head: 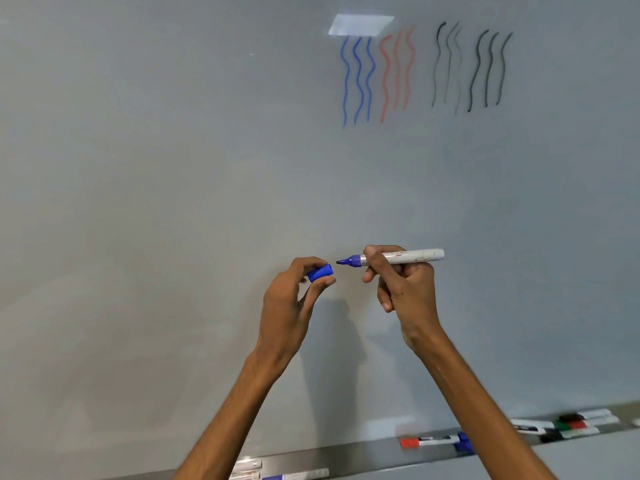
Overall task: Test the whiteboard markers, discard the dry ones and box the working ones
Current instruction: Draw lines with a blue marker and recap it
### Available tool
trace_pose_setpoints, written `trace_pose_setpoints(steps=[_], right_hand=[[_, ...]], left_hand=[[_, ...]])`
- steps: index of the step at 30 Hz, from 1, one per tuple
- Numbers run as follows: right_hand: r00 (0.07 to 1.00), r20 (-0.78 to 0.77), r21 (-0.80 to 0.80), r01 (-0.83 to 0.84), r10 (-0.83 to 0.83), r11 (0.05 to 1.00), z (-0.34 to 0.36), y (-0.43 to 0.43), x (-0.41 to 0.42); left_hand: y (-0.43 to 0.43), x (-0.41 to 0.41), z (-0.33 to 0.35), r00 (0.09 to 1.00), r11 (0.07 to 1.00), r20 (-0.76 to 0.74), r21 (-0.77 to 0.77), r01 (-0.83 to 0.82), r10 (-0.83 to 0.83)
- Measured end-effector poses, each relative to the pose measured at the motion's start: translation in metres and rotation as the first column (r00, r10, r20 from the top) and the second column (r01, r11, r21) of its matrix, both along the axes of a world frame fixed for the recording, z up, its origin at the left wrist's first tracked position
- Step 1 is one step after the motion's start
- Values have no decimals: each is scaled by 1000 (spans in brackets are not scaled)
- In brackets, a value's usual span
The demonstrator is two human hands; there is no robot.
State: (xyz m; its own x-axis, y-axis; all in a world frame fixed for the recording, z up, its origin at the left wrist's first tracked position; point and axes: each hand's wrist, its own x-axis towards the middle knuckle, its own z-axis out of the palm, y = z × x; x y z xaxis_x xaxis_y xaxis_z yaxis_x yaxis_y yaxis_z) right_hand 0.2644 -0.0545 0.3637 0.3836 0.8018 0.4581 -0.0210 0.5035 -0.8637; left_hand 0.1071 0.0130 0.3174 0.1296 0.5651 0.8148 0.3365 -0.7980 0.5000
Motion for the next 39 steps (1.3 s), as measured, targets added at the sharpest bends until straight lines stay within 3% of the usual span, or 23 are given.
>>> trace_pose_setpoints(steps=[5,11,16,39], right_hand=[[1000,12,-39,-11,11,999,-9,-1,5],[998,55,-82,-23,28,996,-16,-1,7],[999,15,-122,-34,37,992,-17,0,9],[989,-145,-227,-59,26,972,-26,-19,25]], left_hand=[[-4,9,-7,993,996,-87,49,-78,82],[-10,17,-5,988,1000,-155,20,2,1],[-14,21,1,983,976,-48,-134,170,-178],[-31,55,-11,960,961,-61,-65,268,-272]])
